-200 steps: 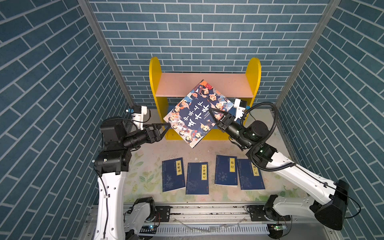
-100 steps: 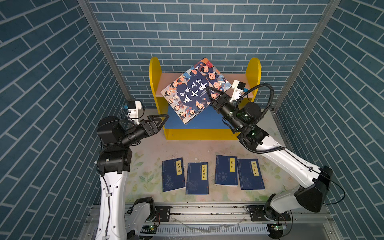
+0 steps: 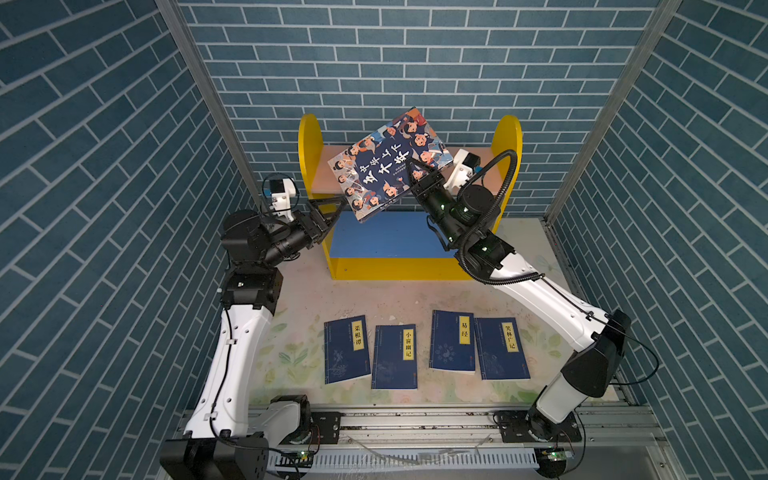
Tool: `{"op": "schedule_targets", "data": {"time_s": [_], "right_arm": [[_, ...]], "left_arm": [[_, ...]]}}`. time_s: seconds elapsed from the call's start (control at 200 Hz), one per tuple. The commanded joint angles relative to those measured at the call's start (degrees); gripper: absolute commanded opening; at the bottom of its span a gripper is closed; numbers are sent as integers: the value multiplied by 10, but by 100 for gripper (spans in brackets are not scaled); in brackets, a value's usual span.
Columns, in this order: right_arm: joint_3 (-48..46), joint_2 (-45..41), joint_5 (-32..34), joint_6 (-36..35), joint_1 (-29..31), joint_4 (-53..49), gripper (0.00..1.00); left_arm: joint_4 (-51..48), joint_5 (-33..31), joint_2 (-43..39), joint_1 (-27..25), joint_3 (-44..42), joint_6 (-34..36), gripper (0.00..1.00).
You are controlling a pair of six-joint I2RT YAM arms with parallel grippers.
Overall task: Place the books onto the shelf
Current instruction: 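Lift the wrapped book with both grippers above the pink upper shelf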
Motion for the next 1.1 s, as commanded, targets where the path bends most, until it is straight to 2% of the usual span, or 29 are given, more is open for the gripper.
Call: {"op": "schedule_targets", "data": {"time_s": [0.0,0.225,0.34,0.59,0.7,0.87,1.095], "right_arm": [[42,-25,65,38,3,99,0],[48,-21,83,60,7,97,0],[50,-22,82,74,7,99,0],[46,-20,81,120,7,89,0],[35,-22,83,126,7,98,0],[16,-33,84,128,7,106,0],[-20,-47,84,142,7,107,0]], "left_arm": [[38,-26,10,-19,21,8,100],[45,-53,59,-65,52,-5,100],[7,-66,69,-75,61,1,100],[46,-58,93,-90,64,-26,99],[83,-53,103,-103,71,-73,96],[81,-62,122,-108,95,-106,83],[66,-68,135,-108,125,-132,50]]}}
